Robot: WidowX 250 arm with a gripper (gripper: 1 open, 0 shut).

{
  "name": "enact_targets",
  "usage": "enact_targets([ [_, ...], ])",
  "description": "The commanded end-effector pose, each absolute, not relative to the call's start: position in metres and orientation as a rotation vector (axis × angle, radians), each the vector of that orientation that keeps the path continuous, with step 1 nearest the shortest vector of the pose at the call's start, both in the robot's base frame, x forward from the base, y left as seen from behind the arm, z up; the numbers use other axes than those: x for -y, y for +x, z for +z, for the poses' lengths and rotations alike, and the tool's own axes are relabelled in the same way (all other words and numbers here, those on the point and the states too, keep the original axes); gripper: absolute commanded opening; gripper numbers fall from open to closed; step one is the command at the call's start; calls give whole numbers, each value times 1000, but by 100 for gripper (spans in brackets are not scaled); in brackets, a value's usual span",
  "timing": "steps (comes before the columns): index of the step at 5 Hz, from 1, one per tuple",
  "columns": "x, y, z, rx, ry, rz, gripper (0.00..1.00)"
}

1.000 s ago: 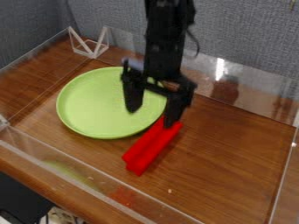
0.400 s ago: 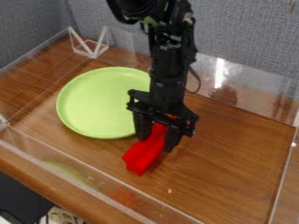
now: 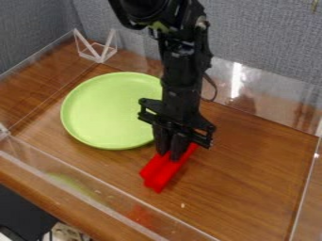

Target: Put the red object on the green plate

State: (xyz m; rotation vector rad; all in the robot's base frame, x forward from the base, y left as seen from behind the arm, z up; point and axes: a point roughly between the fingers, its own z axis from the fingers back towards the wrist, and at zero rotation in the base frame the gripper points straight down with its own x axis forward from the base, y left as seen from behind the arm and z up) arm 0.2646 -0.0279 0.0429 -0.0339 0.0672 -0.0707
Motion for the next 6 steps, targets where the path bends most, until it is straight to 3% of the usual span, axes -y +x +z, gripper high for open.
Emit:
enact_targets([
  [1,33,267,53,-20,-40,-85,100],
  [2,30,269,49,-25,-36,-82,0],
  [5,14,279,54,12,-10,-66,0],
  [6,16,281,57,32,-19,-61,100],
])
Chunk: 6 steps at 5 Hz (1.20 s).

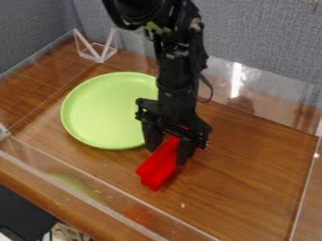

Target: Put the red object on the green plate

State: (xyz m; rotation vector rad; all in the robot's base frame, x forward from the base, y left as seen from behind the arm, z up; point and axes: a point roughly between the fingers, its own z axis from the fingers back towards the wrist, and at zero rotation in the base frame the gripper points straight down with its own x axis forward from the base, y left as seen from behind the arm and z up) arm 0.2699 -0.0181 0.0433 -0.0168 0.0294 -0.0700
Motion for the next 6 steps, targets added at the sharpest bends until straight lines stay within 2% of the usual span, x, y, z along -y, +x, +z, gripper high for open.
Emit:
enact_targets([
  [1,18,282,58,36,-18,-62,0],
  [2,20,283,60,42,-18,-63,0],
  [3,23,282,61,42,-23,-60,100],
  [4,26,281,62,47,-29,-57,100],
  [5,26,282,58,44,-27,-58,0],
  [6,25,282,59,46,-17,-66,0],
])
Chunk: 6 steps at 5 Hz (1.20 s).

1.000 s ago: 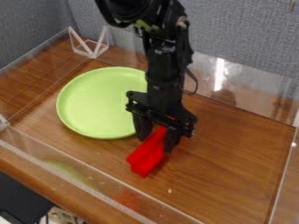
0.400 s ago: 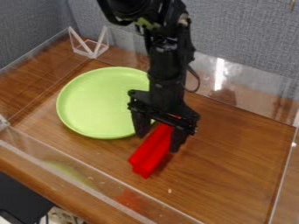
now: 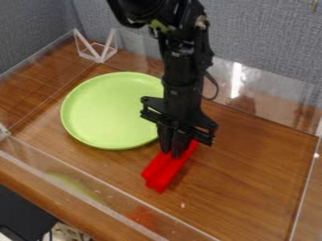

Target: Put the red object on the green plate

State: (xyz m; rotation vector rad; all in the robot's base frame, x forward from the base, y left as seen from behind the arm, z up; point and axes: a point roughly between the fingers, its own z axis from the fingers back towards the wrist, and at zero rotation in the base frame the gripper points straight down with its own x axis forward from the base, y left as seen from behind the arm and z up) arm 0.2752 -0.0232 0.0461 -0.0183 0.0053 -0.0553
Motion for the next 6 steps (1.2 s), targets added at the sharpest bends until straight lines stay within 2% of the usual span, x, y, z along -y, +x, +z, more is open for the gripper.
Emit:
enact_targets([
  [1,24,281,58,38,-16,-71,100],
  [2,23,280,48,19,-14,-64,0],
  [5,-25,289,103,119,25,1,0],
  [6,-47,295,108,132,31,27,0],
])
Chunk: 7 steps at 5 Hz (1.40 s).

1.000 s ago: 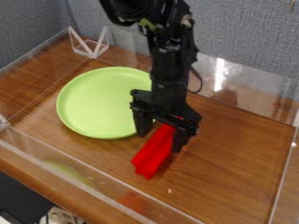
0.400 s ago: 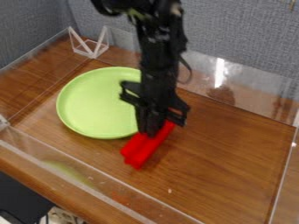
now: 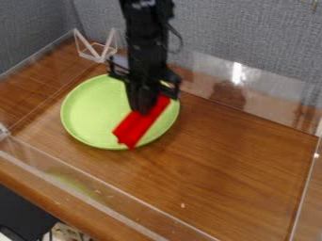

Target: Put the red object on the green plate

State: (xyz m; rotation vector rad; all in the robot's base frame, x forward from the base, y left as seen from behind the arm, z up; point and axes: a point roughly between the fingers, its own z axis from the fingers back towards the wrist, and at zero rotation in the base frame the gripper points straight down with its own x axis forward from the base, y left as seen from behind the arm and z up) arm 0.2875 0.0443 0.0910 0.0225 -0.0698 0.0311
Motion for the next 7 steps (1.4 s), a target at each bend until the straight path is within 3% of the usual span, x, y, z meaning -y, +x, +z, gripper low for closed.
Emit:
enact_targets([
  [1,-56,299,104,125,27,30,0],
  [4,-72,309,79,85,28,48,0],
  [5,-76,311,77,86,29,54,100],
  [6,-78,310,85,107,36,63,100],
  [7,-80,309,72,84,41,69,100],
])
